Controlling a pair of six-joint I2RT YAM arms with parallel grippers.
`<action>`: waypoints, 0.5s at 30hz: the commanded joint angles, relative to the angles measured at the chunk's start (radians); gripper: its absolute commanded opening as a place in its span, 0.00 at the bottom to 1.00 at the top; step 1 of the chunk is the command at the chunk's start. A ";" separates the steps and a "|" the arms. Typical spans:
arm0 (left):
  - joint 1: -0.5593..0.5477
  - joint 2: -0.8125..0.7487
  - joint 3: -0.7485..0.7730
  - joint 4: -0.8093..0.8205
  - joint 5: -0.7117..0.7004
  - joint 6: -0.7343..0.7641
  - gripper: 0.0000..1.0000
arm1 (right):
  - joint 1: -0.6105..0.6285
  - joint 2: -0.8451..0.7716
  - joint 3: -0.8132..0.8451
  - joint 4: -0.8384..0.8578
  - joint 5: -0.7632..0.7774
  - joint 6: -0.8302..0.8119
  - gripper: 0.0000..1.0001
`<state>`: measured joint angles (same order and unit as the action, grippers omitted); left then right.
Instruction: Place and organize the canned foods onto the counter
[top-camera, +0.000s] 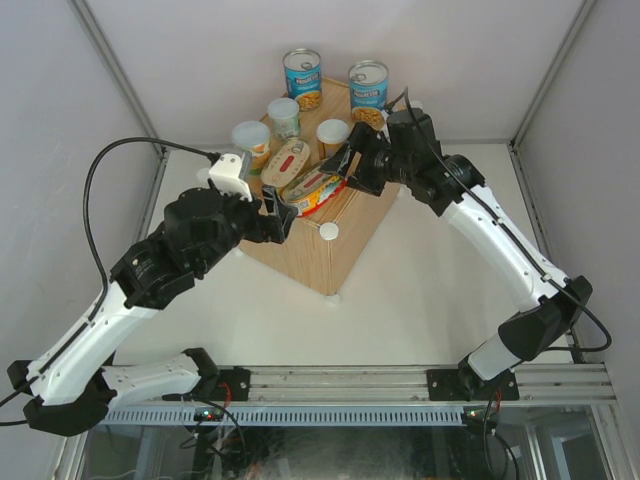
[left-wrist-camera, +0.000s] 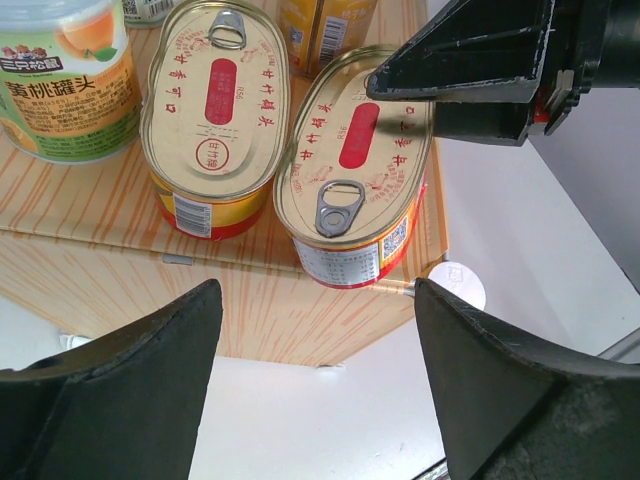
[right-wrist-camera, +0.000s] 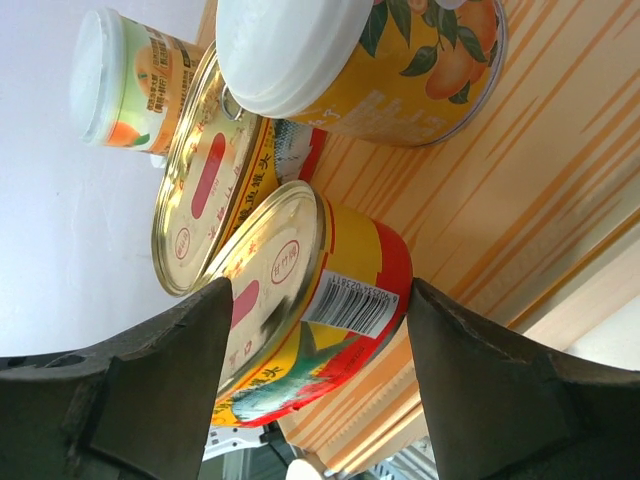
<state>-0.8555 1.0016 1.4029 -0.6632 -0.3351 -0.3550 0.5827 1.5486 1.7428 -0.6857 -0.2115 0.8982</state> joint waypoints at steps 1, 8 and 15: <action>-0.004 -0.015 -0.015 0.033 0.006 0.015 0.81 | 0.014 -0.004 0.059 -0.034 0.073 -0.061 0.69; -0.004 -0.023 -0.018 0.030 0.008 0.016 0.81 | 0.031 0.000 0.087 -0.076 0.134 -0.095 0.70; -0.004 -0.032 -0.021 0.030 0.005 0.017 0.81 | 0.031 -0.016 0.086 -0.083 0.168 -0.107 0.70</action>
<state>-0.8555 0.9981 1.4017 -0.6636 -0.3344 -0.3550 0.6098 1.5539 1.7927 -0.7593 -0.0868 0.8242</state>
